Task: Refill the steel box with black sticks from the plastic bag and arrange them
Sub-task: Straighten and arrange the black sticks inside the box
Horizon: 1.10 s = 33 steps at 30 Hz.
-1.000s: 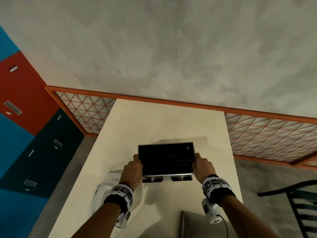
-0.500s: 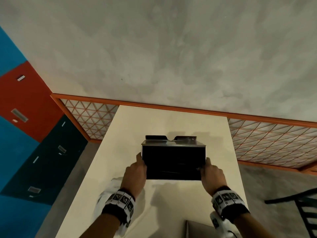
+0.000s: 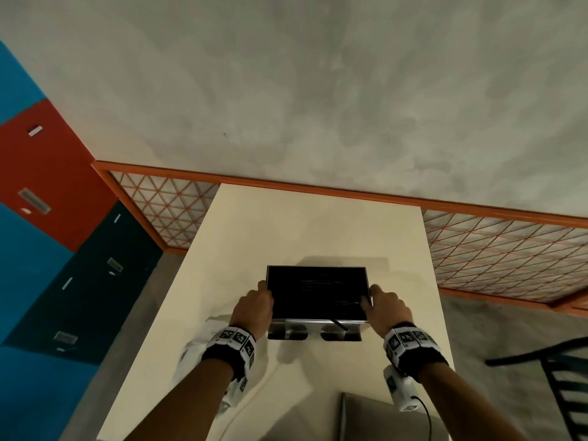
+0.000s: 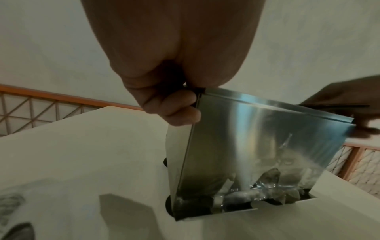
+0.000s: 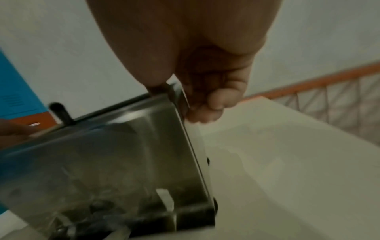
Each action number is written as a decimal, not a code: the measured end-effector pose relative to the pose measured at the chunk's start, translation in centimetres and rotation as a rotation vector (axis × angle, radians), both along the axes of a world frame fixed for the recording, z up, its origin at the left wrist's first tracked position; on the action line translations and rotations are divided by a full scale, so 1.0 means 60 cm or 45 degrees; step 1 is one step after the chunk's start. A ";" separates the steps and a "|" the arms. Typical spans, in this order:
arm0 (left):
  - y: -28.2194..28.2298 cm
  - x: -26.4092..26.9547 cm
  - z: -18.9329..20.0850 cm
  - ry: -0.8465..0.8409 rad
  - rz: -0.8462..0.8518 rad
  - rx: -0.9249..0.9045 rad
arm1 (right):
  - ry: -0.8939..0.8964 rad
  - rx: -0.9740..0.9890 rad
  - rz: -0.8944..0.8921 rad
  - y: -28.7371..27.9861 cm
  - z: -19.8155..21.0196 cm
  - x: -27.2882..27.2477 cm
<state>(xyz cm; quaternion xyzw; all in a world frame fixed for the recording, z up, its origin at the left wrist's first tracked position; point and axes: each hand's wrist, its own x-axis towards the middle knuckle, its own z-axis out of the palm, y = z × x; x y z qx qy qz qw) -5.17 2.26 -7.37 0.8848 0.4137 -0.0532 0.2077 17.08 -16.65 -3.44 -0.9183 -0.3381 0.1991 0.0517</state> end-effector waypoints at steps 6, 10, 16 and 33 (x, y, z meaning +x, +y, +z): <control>0.016 0.017 0.005 0.038 0.084 -0.056 | -0.030 0.258 0.534 0.052 0.014 -0.055; 0.015 0.014 0.002 0.027 0.090 -0.063 | 0.069 -0.035 0.676 0.088 -0.011 -0.049; 0.019 0.011 0.000 0.012 0.109 -0.094 | -0.036 0.033 0.663 0.108 0.001 -0.040; 0.015 0.020 -0.001 0.077 0.186 -0.110 | -0.134 0.252 0.654 0.149 -0.030 -0.122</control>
